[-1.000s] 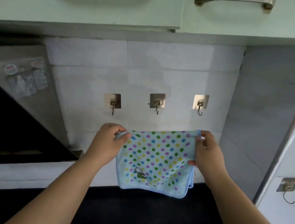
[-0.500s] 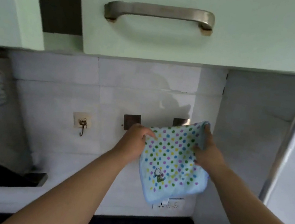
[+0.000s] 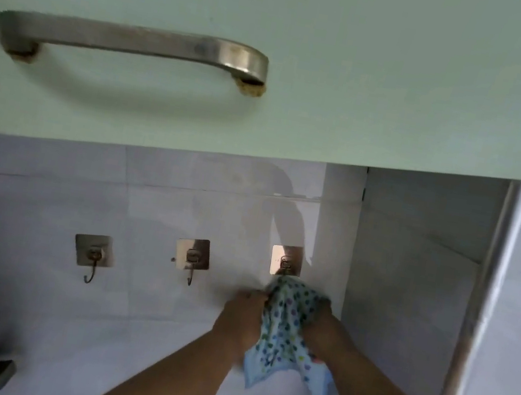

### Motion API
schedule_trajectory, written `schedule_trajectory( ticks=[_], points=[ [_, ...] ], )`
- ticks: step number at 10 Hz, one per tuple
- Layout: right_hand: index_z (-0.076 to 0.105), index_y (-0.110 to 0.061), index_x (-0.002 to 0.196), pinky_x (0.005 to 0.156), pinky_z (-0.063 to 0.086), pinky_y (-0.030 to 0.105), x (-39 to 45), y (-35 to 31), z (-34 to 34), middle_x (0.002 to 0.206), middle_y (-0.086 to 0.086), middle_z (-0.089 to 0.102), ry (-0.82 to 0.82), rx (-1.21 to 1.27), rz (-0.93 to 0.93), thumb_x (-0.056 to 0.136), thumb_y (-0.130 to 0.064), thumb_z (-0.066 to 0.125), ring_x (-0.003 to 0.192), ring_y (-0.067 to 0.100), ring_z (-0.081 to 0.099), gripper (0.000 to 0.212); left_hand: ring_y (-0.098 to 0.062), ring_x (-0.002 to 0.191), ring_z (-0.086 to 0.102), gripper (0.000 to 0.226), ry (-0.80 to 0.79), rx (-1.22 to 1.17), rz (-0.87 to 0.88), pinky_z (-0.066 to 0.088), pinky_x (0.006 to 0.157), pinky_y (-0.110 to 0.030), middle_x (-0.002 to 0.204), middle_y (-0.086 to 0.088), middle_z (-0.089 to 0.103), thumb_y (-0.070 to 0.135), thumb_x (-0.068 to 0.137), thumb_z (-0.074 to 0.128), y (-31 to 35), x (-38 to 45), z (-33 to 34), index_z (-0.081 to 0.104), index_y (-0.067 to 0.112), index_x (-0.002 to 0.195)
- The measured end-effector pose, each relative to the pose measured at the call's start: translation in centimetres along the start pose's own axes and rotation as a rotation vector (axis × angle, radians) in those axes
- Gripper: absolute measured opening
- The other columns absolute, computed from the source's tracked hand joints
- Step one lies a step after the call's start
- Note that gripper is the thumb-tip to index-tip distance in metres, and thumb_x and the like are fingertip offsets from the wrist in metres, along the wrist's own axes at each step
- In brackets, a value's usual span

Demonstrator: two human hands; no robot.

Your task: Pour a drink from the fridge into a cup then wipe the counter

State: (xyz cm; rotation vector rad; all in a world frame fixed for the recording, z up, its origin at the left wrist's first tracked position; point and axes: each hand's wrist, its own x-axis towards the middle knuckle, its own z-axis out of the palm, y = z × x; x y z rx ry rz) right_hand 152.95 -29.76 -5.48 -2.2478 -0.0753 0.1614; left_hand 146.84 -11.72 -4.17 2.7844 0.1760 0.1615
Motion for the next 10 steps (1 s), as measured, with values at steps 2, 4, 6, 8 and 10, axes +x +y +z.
schedule_trajectory(
  ticks=[2, 4, 6, 8, 10],
  points=[
    [0.048, -0.011, 0.147, 0.116, 0.034, 0.039, -0.5, 0.6, 0.4, 0.152, 0.018, 0.043, 0.241, -0.389, -0.07, 0.085, -0.055, 0.052, 0.142, 0.037, 0.041, 0.076, -0.036, 0.137, 0.046, 0.043, 0.141, -0.091, -0.035, 0.046, 0.109, -0.048, 0.145, -0.007, 0.05, 0.035, 0.1, 0.049, 2.4, -0.5, 0.6, 0.057, 0.027, 0.141],
    [0.044, -0.002, 0.12, 0.097, 0.05, 0.044, -2.7, -1.3, 1.5, 0.126, 0.022, 0.052, 0.374, 0.017, -0.203, 0.089, -0.011, 0.064, 0.117, 0.043, 0.057, 0.038, -0.019, 0.123, 0.065, 0.04, 0.101, -0.48, 0.067, 0.05, 0.107, -0.035, 0.136, 0.006, 0.066, 0.046, 0.097, 0.053, 4.5, -0.9, 0.5, 0.056, 0.037, 0.136],
    [0.015, -0.037, 0.161, 0.124, 0.027, 0.052, -3.7, -1.5, 2.6, 0.172, 0.004, 0.002, 0.286, -0.26, -0.184, 0.096, -0.035, 0.057, 0.158, 0.037, 0.012, 0.077, -0.02, 0.133, 0.057, 0.044, 0.004, -0.524, 0.055, 0.038, 0.105, -0.026, 0.149, 0.006, 0.057, 0.046, 0.107, 0.046, 5.0, -2.1, -0.9, 0.046, 0.038, 0.15],
    [0.054, -0.033, 0.136, 0.11, 0.049, 0.039, -2.7, -2.0, 2.8, 0.131, -0.001, 0.067, -0.116, -0.155, -0.296, 0.099, -0.044, 0.049, 0.12, 0.02, 0.064, 0.039, -0.019, 0.128, 0.061, 0.042, -0.002, -0.453, 0.006, 0.043, 0.112, -0.03, 0.147, 0.0, 0.061, 0.035, 0.11, 0.042, 4.0, -2.5, -1.6, 0.05, 0.031, 0.151],
    [0.068, -0.014, 0.119, 0.086, 0.053, 0.031, -7.7, -4.8, -0.6, 0.114, 0.009, 0.073, 0.021, 0.095, -0.333, 0.091, -0.022, 0.063, 0.104, 0.024, 0.07, 0.029, -0.015, 0.129, 0.057, 0.04, 0.064, -0.453, 0.052, 0.043, 0.104, -0.023, 0.142, 0.005, 0.056, 0.027, 0.108, 0.052, 2.9, -8.0, -5.1, 0.058, 0.019, 0.146]
  ],
)
